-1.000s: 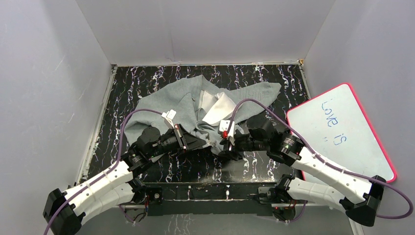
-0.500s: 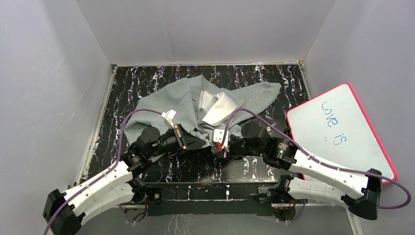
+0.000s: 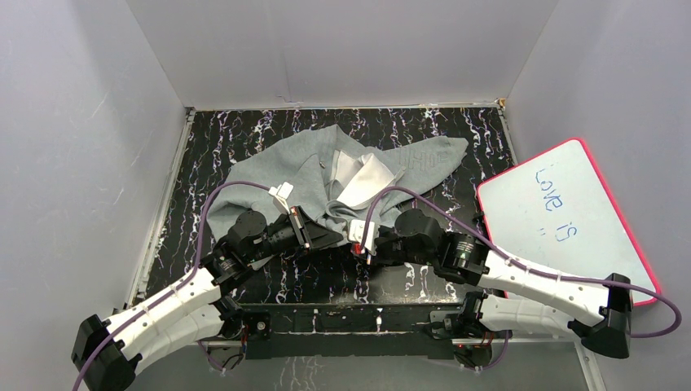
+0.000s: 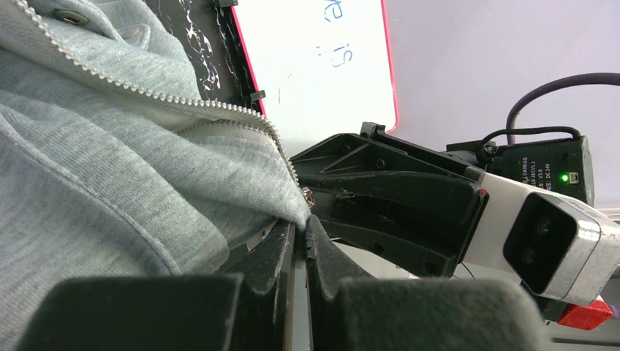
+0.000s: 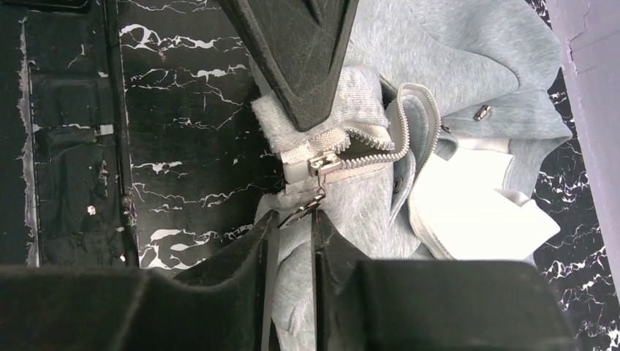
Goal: Zip up the jacket
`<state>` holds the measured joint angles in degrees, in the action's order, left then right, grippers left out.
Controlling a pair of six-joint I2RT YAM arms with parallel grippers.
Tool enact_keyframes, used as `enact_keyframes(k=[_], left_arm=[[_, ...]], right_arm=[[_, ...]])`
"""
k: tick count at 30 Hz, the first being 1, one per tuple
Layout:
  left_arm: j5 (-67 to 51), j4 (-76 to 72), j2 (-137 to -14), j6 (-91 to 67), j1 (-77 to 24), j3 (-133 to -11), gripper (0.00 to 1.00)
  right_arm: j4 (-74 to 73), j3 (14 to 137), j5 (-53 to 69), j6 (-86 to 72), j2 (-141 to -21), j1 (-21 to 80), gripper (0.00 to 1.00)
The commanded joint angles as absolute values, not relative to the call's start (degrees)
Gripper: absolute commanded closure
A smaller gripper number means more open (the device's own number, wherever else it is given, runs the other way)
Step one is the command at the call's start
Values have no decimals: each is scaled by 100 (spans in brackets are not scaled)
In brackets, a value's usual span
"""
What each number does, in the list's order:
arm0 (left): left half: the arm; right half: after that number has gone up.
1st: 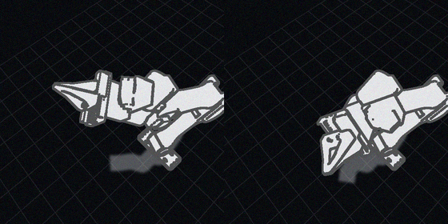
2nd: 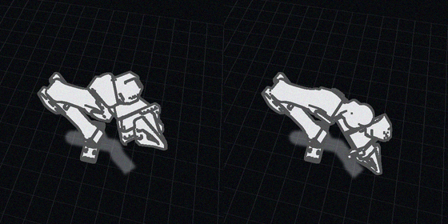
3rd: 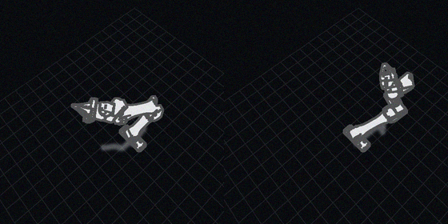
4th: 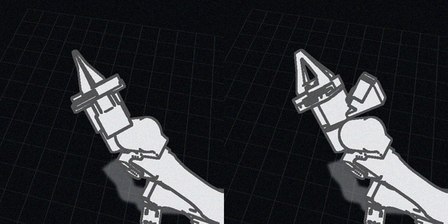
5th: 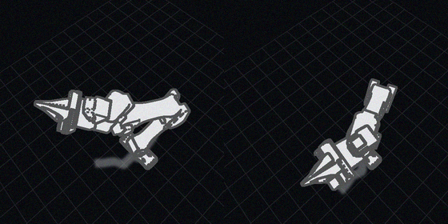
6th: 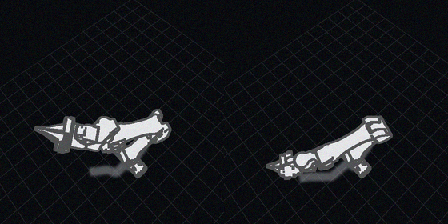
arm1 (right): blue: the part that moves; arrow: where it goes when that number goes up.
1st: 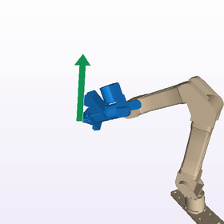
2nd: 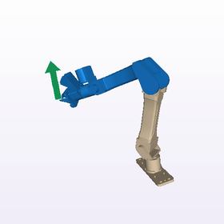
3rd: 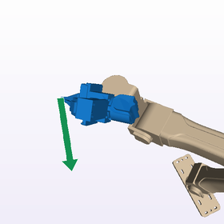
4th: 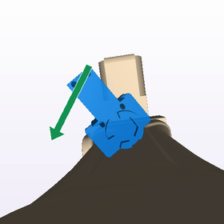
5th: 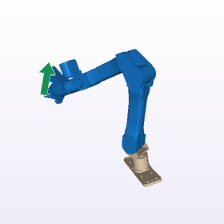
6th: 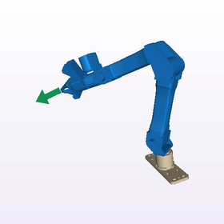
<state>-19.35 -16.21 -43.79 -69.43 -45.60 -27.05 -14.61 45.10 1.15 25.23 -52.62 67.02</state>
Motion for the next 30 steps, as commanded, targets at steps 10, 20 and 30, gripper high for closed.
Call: enact_keyframes(k=[10,20,30], left_arm=[[-2163,-1845,-4312,-6913,-4585,-2927,100],[-2218,-1818,-4389,-6900,-4583,-2936,100],[-2324,-1454,-4541,-6655,-4586,-3125,100]], right_arm=[[-1393,4800,-354,2653,-5176,6793,89],[-1511,5141,-289,2682,-5225,6835,100],[-1822,5709,-569,2575,-5557,6864,100]])
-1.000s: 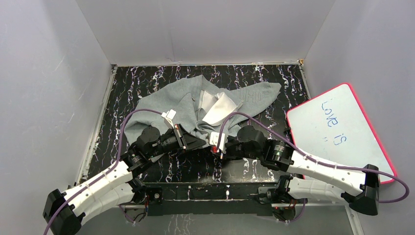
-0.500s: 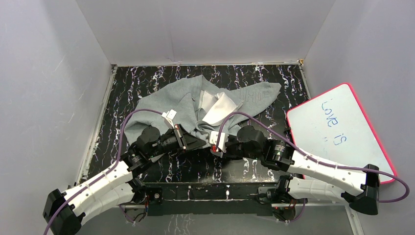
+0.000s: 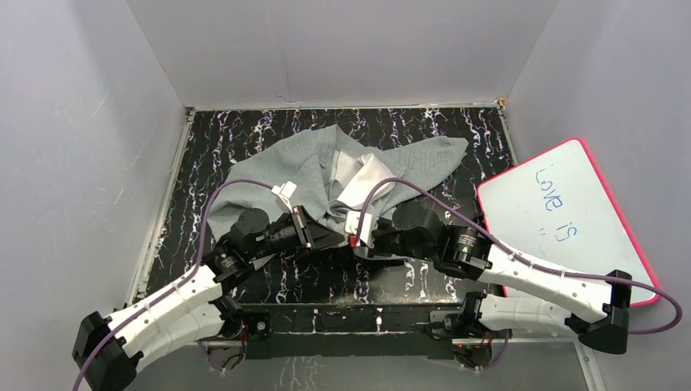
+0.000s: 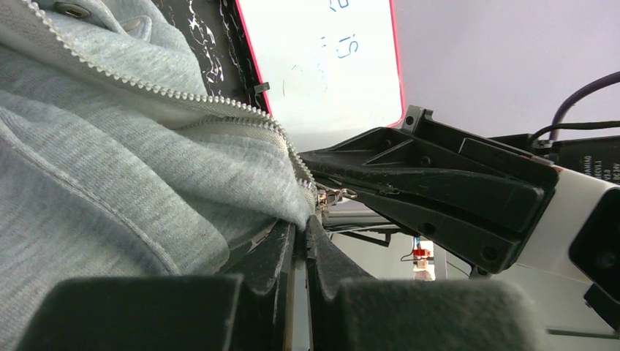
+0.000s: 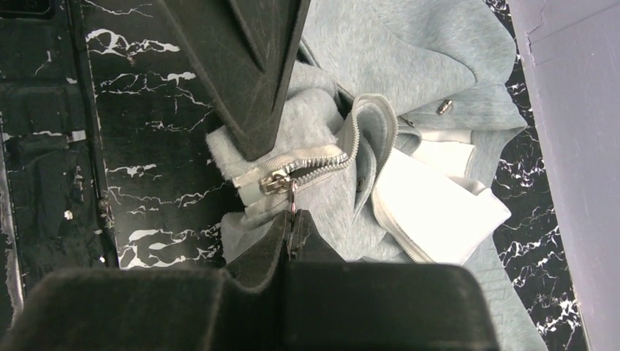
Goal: Zip up the jacket
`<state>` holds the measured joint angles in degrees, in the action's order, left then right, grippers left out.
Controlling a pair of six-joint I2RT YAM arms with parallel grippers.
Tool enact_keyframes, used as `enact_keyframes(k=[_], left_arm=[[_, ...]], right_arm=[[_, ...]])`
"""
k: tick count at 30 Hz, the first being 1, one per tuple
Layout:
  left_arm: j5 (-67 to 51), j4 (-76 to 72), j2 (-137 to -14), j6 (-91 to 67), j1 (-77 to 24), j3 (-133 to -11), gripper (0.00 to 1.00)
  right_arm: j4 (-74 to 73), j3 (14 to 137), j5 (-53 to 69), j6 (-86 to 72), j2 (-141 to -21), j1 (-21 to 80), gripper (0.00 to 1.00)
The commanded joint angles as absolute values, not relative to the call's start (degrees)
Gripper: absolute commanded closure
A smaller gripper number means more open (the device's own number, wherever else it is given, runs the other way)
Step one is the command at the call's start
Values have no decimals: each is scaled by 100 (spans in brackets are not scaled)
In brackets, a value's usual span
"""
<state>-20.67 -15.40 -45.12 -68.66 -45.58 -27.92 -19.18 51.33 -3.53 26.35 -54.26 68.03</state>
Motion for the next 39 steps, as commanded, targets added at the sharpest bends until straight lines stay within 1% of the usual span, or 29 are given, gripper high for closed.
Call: enact_keyframes(k=[1,13,22,29,36,39], left_arm=[[-2330,-1398,-4551,-6614,-4587,-3155,100],[-2583,-838,-4741,-6085,-4592,-3533,100],[-2800,-874,-4790,-6019,-4595,-3533,100],[-2934,-605,-4572,-5963,-4592,-3427,100],[-3031,-42,-4112,-5867,-4596,-3322,100],[-2999,434,-3867,-5832,-4595,-3359,100]], right_arm=[[-1887,5800,-662,2537,-5629,6864,100],[-2640,6741,-1818,2233,-6641,6864,100],[-2529,7155,-2888,2228,-7435,6801,100],[-2391,7563,-2835,2050,-7934,6187,100],[-2355,7911,-2466,1781,-8357,5338,100],[-2334,8023,-2478,1733,-8480,5146,100]])
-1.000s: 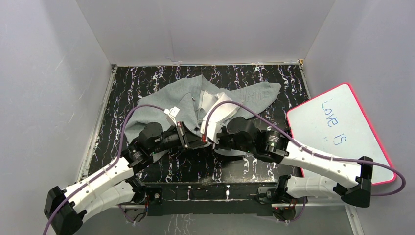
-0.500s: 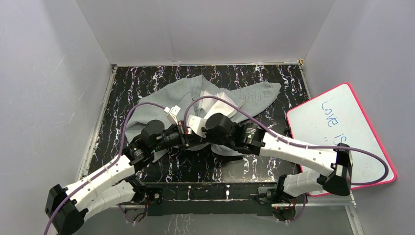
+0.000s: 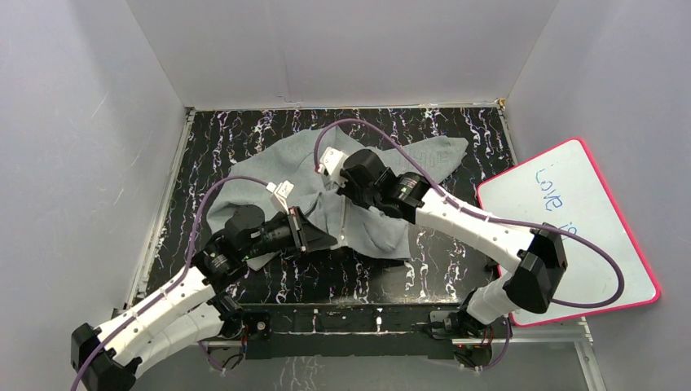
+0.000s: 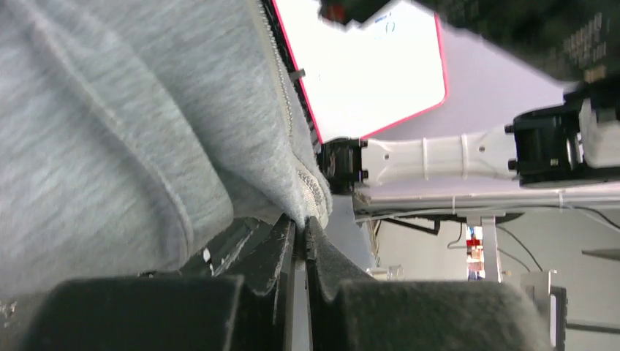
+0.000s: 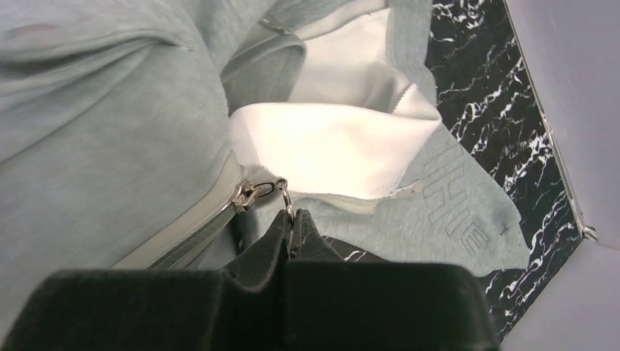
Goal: Zip up the jacket
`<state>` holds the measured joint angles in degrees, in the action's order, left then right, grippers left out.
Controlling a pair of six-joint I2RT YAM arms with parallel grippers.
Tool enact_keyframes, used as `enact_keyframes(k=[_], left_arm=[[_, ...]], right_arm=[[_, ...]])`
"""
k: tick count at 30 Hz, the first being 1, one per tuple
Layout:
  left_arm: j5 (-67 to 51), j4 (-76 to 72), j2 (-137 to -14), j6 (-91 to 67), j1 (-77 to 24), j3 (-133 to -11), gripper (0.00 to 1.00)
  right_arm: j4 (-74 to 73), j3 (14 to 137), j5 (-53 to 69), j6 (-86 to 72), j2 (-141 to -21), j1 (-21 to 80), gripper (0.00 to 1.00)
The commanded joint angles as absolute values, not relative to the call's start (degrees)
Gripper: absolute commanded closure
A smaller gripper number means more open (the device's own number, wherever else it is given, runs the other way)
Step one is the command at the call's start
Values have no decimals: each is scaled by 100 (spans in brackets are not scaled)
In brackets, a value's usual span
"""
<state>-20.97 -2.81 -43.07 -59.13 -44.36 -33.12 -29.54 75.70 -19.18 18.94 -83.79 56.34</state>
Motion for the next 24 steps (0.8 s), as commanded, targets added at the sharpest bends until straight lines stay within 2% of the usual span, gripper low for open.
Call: enact_keyframes(k=[1,11,24], left_arm=[[-2994,565,-3783,-5803,-4596,-3392,100],[-2425,2313,-2850,-5600,-4586,-4045,98],[-560,3979,-3305,-4642,-4596,-5721,47]], right_arm=[[-2319,8051,-2509,1729,-8512,5087,100],[-2349,8297,-2584,1709,-8572,4711,100],[-2624,8111,-1980,1289,-8041,5060,100]])
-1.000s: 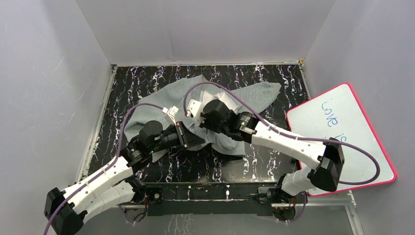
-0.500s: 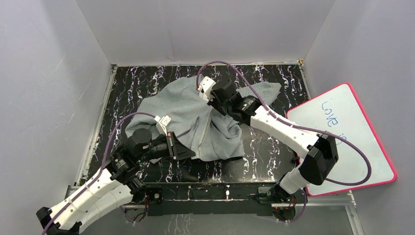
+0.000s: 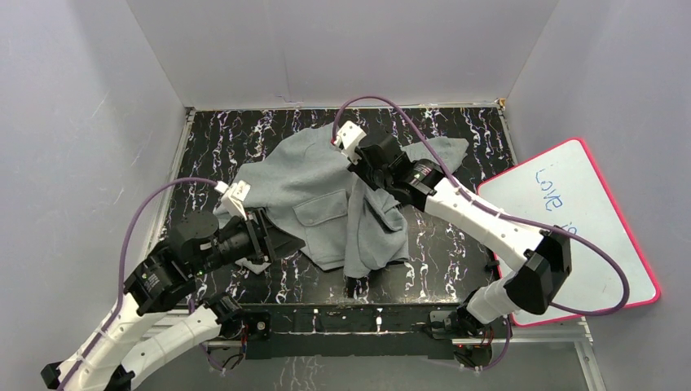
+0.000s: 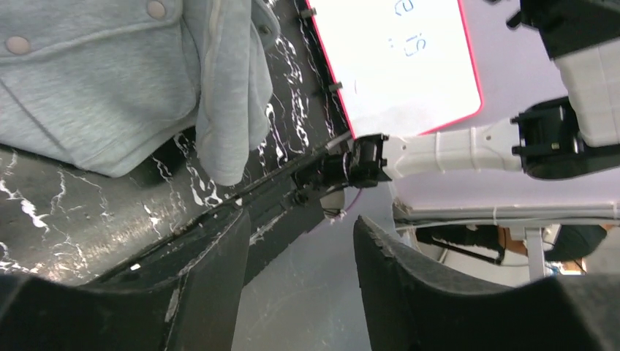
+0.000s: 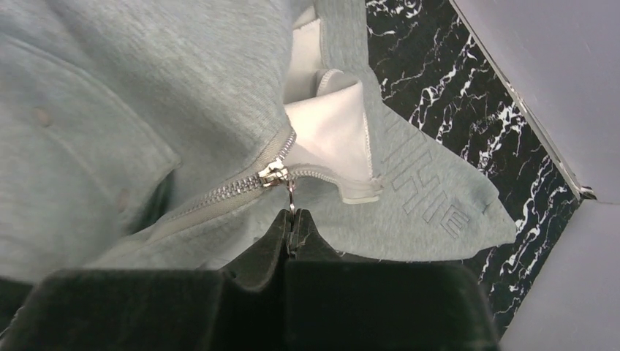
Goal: Zip up the jacket
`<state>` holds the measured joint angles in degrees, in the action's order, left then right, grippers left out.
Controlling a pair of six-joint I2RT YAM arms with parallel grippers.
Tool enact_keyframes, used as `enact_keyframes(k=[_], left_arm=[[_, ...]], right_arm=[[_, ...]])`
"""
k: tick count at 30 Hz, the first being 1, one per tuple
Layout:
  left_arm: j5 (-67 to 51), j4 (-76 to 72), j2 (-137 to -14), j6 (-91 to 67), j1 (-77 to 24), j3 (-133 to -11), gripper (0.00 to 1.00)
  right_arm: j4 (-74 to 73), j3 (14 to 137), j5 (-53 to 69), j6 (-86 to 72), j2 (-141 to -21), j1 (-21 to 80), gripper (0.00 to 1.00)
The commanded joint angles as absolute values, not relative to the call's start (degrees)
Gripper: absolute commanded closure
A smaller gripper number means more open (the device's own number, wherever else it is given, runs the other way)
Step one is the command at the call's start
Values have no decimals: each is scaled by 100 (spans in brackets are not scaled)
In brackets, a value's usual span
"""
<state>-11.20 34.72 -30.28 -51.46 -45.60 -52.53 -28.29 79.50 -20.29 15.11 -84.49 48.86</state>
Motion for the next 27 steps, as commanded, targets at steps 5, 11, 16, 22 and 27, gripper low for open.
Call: enact_keyframes(k=[5,11,16,22,27], left_arm=[[-753,3813,-3917,-4234,-4590,-5933,34],[-1028,3142,-4528,-3934,-4597,-5763,26],[-1125,2464,-5090,-3732,-4597,-5633,25],[-870,1831,-5548,-3532,-4597,-5438,25],[-713,1199,-5757,-3422,-4596,-5228,25]], right_arm=[[-2784,8172,-1976,1097,-7900,5388,100],[-3127,8335,-2136,789,-7812,5856,100],[-3244,8336,-2145,547,-7696,6122,100],[-3389,8352,-2083,255,-7552,6329,100],[-3509,8369,-1967,47,-7413,6393,100]])
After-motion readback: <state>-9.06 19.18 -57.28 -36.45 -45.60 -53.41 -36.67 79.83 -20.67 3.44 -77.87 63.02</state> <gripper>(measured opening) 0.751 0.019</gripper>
